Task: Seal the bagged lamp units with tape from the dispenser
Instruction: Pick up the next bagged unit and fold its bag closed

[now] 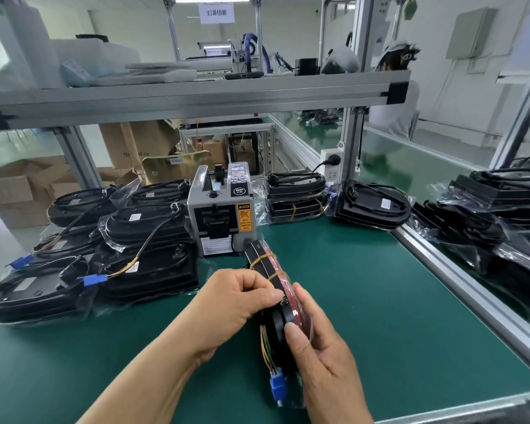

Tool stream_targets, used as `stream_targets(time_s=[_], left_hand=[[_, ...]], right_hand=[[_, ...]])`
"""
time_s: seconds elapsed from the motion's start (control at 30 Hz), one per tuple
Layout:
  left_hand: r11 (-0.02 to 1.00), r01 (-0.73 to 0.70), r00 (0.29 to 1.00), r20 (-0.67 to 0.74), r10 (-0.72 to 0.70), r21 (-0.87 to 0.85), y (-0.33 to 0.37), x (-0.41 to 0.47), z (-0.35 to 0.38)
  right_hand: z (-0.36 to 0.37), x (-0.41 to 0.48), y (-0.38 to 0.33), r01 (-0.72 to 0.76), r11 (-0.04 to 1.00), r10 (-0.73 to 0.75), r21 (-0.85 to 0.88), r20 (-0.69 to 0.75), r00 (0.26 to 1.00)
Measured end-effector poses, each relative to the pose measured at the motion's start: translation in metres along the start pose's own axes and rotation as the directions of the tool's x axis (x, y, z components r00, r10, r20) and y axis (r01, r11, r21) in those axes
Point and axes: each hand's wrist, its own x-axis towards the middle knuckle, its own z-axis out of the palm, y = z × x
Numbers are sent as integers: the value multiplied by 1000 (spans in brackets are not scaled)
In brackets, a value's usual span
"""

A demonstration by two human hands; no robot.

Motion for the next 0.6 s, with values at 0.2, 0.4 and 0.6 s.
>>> stream_targets(time_s=[0.2,0.4,0.6], left_hand=[[995,-15,1000,-4,15,101,4,4,-2],[977,-59,998,2,60,203,6,5,-3],[979,-100,994,59,90,180,12,5,-14]], right_hand=[[0,0,-1,10,1000,-10,-15,-5,1000],[-1,1,0,3,1000,-3,-11,0,1000],[-1,0,0,5,1000,-5,-12,-8,1000]])
